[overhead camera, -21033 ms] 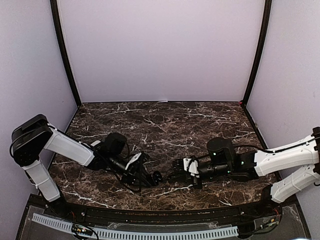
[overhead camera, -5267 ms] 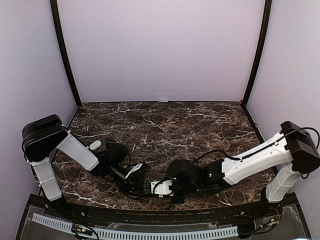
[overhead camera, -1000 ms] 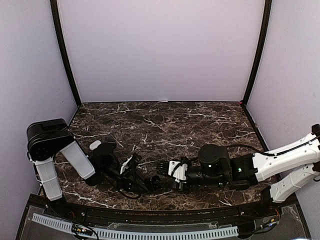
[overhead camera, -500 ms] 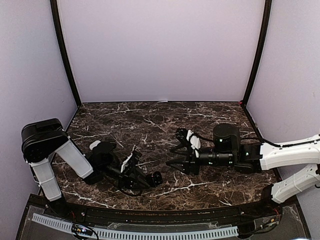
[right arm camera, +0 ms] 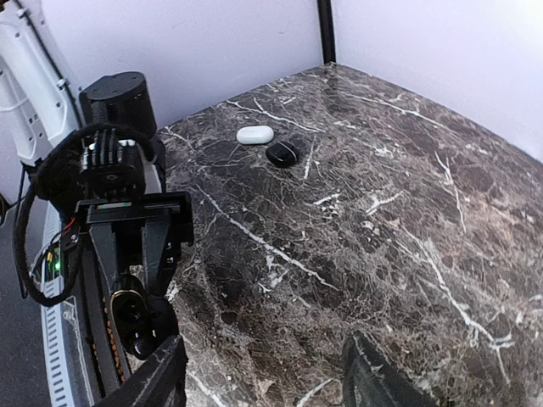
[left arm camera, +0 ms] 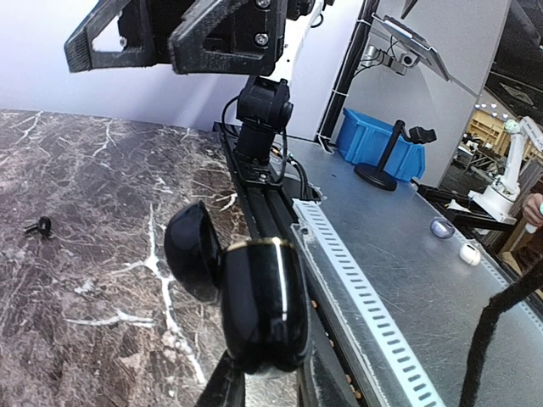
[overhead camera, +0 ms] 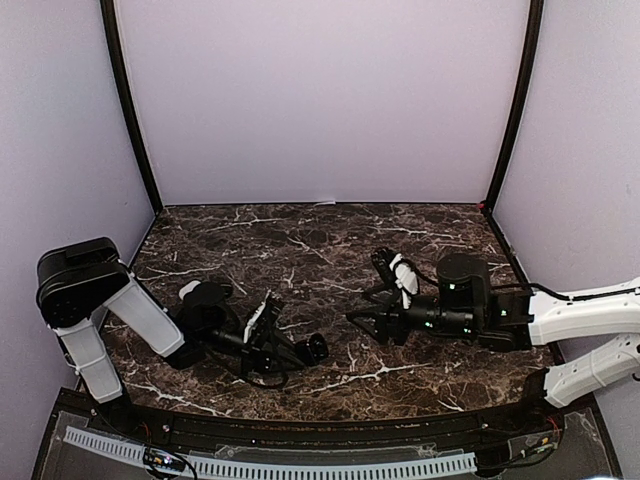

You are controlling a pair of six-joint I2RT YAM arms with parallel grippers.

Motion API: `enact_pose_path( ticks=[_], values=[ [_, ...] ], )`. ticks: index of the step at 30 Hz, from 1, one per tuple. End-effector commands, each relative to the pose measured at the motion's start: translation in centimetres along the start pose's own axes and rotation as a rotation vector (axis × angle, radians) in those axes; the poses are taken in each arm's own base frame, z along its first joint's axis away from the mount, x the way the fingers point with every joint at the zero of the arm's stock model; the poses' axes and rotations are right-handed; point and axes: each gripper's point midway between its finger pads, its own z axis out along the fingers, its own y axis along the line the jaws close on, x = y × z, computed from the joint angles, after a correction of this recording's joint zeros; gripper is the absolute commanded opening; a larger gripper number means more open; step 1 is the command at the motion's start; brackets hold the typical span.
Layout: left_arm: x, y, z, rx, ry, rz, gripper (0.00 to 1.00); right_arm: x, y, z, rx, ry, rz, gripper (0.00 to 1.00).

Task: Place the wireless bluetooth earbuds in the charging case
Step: Pass from the left arm to the right

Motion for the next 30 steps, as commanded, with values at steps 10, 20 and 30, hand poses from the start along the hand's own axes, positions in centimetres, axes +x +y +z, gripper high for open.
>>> enact_pose_path(
  ticks=[10, 20, 30],
  values=[
    [-0.9, 0.7, 0.1, -0.086, 0.000, 0.033, 0.00, 0.9, -3.8, -0.4, 0.137, 0.012, 0.076, 0.99],
    [-0.9, 1.2, 1.3, -0.125, 0.009, 0.054, 0.00, 1.8, -3.4, -0.5, 0.101, 0.033, 0.089, 0.92],
    [-0.9, 1.3, 2.3, -0.145, 0.003, 0.066, 0.00, 1.5, -1.1, -0.6, -0.035, 0.009, 0.087, 0.64]
  ],
)
